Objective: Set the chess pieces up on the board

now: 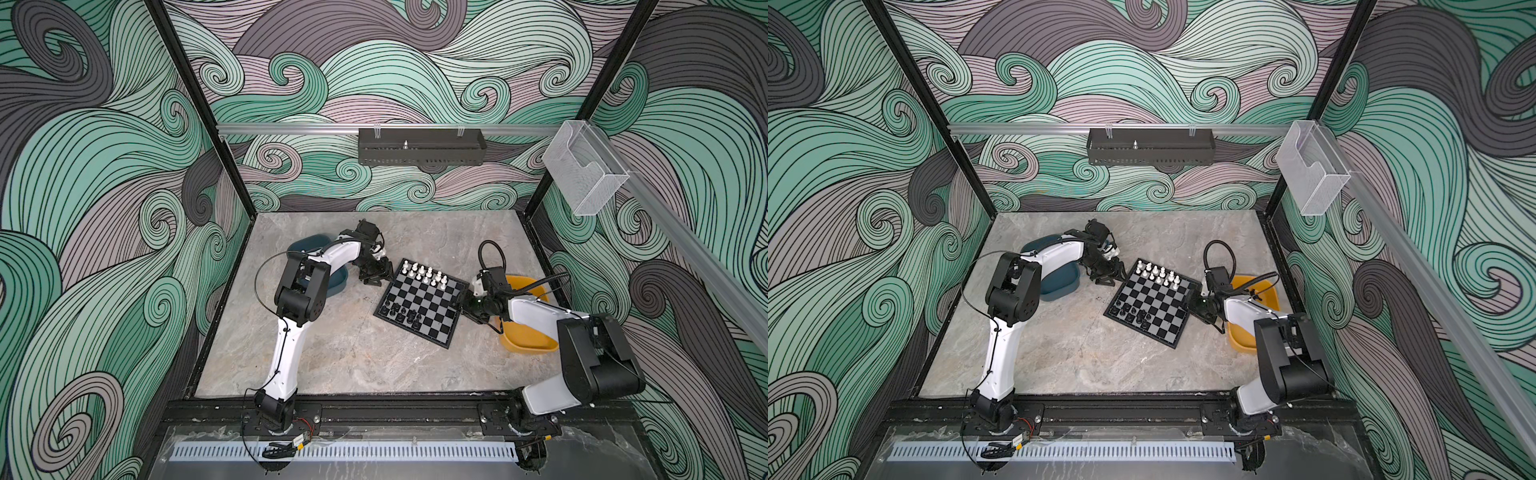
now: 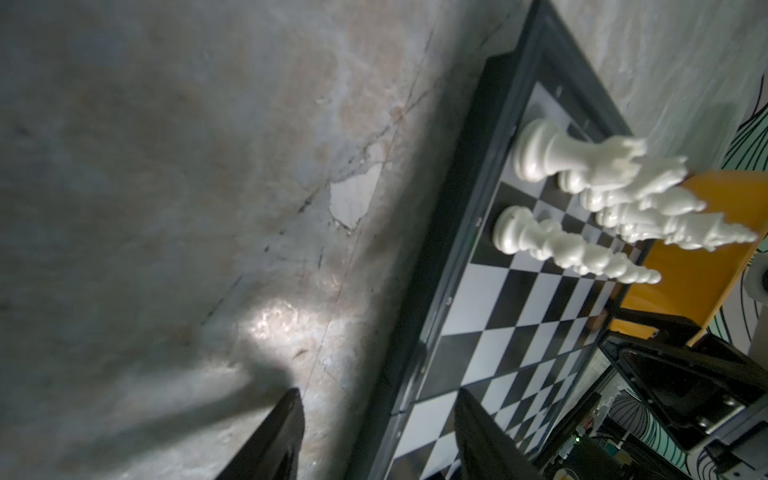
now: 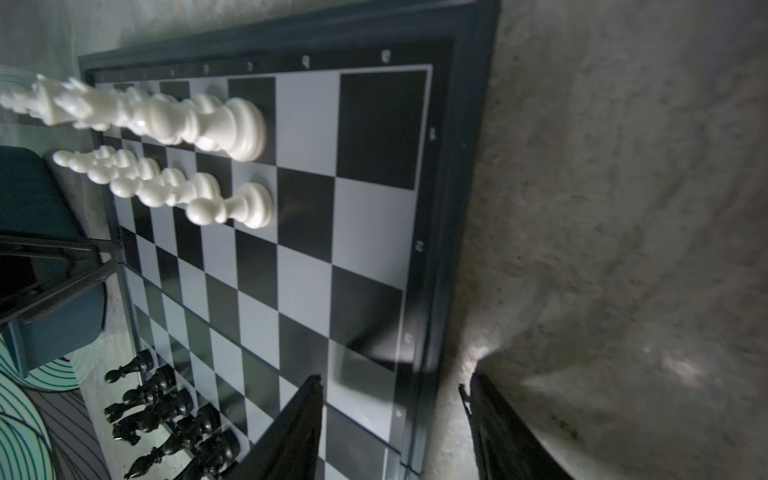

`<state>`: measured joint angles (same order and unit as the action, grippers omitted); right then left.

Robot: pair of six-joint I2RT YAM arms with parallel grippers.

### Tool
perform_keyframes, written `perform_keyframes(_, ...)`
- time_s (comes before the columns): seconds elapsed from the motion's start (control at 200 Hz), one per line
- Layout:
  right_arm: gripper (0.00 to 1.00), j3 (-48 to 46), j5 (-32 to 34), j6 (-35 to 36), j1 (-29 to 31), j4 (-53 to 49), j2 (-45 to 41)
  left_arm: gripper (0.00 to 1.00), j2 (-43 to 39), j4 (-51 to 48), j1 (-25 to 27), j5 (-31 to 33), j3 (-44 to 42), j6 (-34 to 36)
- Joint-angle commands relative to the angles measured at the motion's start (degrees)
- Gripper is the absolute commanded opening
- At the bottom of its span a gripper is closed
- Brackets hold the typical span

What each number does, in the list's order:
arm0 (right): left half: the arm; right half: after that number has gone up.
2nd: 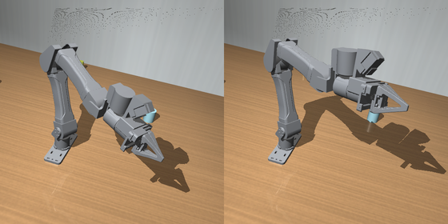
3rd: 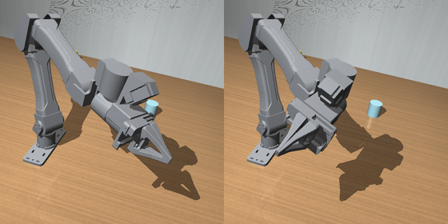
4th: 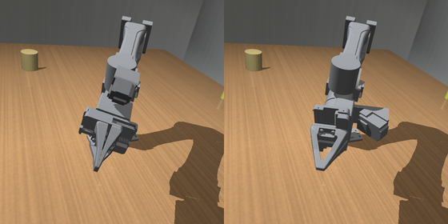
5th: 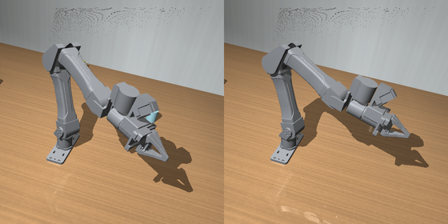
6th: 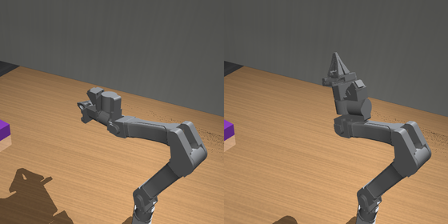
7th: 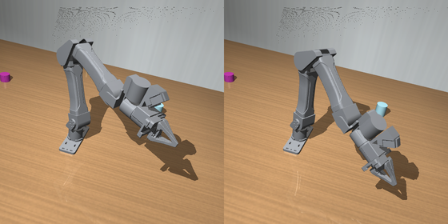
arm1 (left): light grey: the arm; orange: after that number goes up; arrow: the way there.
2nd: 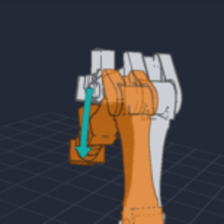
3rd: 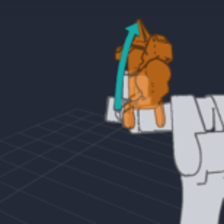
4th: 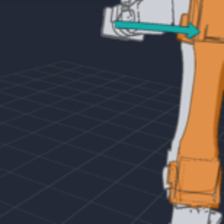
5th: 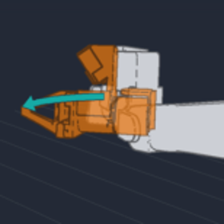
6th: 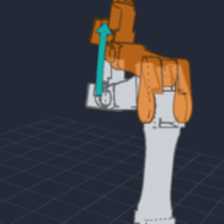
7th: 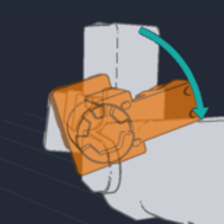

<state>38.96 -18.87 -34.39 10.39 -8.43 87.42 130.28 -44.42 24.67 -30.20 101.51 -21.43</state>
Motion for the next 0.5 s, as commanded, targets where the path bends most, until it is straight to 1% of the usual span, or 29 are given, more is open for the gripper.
perform_keyframes(0.0,0.57,1.4,-1.0,0.2,1.0,2.2,1.6,0.52,1.1,-0.6,0.7,-3.1,0.0,0.1)
perform_keyframes(0.095,0.56,2.9,-0.9,0.8,2.3,2.0,3.0,0.43,0.6,0.5,0.8,-3.2,-1.7,-1.2)
perform_keyframes(0.175,0.53,4.2,-0.8,1.6,3.8,1.5,4.2,0.39,-0.5,1.6,0.8,-2.9,-4.0,-2.6)
perform_keyframes(0.25,0.52,5.0,-0.6,2.0,5.2,1.3,4.9,0.35,-2.2,2.9,0.8,-2.5,-7.0,-3.9)
perform_keyframes(0.36,0.5,5.8,-1.1,2.4,7.3,1.2,5.8,0.29,-5.5,4.9,0.8,-1.4,-12.9,-6.0)
perform_keyframes(0.495,0.48,6.1,-1.5,2.5,10.4,1.0,6.2,0.27,-11.4,8.6,0.9,0.2,-23.3,-9.2)
